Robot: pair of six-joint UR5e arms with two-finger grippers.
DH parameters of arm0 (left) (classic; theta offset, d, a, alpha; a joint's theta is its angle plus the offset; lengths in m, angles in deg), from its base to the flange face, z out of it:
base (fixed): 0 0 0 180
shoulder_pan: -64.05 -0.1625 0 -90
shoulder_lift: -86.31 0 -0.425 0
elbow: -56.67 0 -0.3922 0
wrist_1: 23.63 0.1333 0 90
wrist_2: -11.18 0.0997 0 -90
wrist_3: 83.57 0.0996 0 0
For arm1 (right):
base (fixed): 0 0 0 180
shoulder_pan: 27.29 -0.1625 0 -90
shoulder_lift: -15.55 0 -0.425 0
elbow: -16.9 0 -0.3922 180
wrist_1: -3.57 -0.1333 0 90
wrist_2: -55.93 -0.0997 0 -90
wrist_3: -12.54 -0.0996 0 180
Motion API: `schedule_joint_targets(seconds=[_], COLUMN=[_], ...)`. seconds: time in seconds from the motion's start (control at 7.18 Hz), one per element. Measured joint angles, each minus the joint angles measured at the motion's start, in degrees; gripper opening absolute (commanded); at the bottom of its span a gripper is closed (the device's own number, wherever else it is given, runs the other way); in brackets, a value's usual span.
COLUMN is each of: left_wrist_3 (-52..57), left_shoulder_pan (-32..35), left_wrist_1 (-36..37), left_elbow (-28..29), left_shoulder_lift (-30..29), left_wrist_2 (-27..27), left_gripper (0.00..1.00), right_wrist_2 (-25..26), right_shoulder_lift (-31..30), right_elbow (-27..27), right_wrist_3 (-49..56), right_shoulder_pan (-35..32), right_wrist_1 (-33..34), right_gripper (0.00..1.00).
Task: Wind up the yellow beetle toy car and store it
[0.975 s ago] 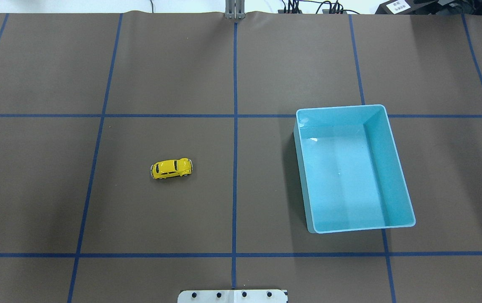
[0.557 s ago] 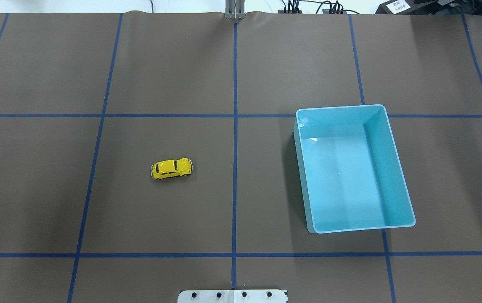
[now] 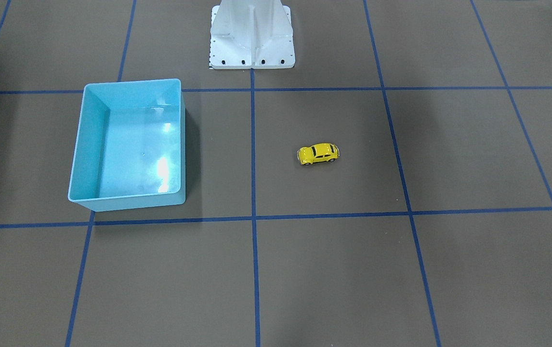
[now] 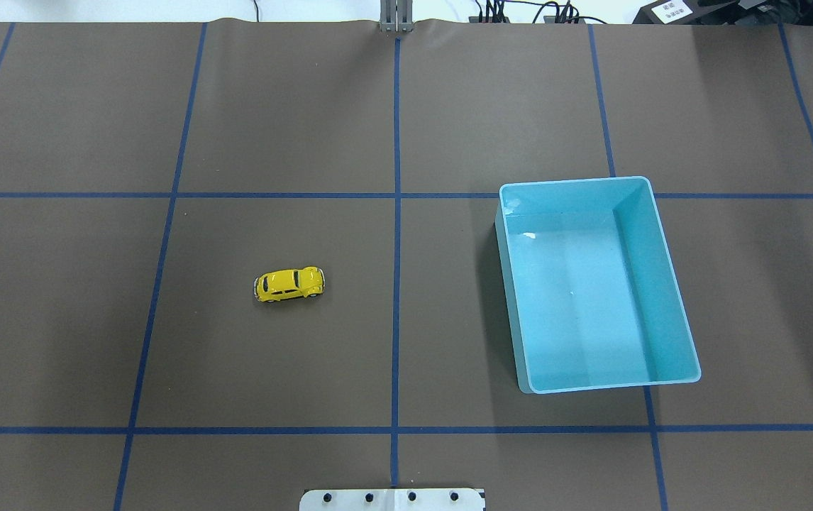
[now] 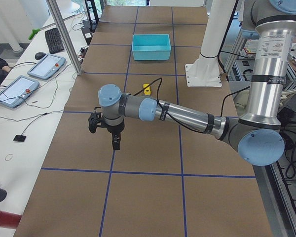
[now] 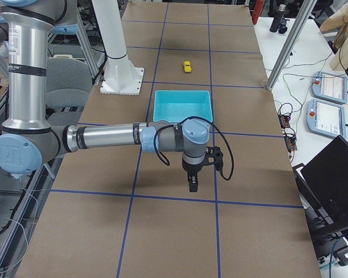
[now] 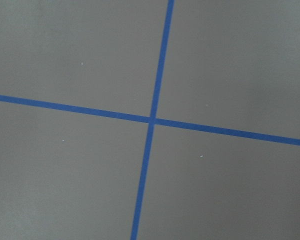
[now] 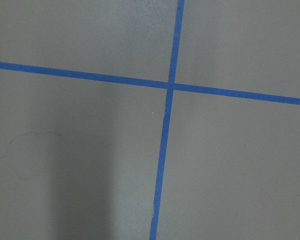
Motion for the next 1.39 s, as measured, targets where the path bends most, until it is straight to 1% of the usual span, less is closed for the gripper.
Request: schedule_joint_targets(seconds=[0.14, 0.42, 0.56, 0.7, 0.84, 0.98, 1.11, 1.39], left_wrist_3=[2.62, 7.49, 8.97, 11.00, 14.61, 20.27, 26.59, 32.13], left_shoulder_pan=[-3.42, -13.12, -17.27, -21.56, -26.33, -29.56, -31.69, -34.73], left_wrist_1=[0.92, 3.05, 3.55, 3.76, 3.89, 4.02, 4.38, 5.01], left_elbow=[-3.58, -11.15, -12.95, -13.77, -14.08, -14.46, -14.89, -15.71], left_shoulder_lift=[-1.19, -3.95, -6.49, -8.95, -11.23, -13.00, -14.10, -15.51], left_wrist_2=[-0.11, -0.06, -0.01, 0.18, 1.50, 3.92, 5.65, 8.52], left_gripper=[1.00, 1.00, 1.00, 1.00, 1.00, 1.00, 1.00, 1.00], right_wrist_2=[-0.06, -0.23, -0.22, -0.19, -0.15, -0.11, -0.06, -0.03], right_shoulder_lift=[0.05, 0.14, 0.19, 0.23, 0.25, 0.25, 0.24, 0.23], right_elbow=[-0.05, -0.22, -0.32, -0.36, -0.37, -0.43, -0.51, -0.64], right_wrist_3=[0.10, -0.06, -0.07, -0.05, -0.04, -0.03, -0.03, -0.03], right_shoulder_pan=[0.00, 0.00, 0.00, 0.00, 0.00, 0.00, 0.00, 0.00], right_wrist_1=[-0.03, -0.05, -0.05, -0.07, -0.11, -0.13, -0.14, -0.14], right_gripper=[1.00, 1.00, 1.00, 1.00, 1.00, 1.00, 1.00, 1.00])
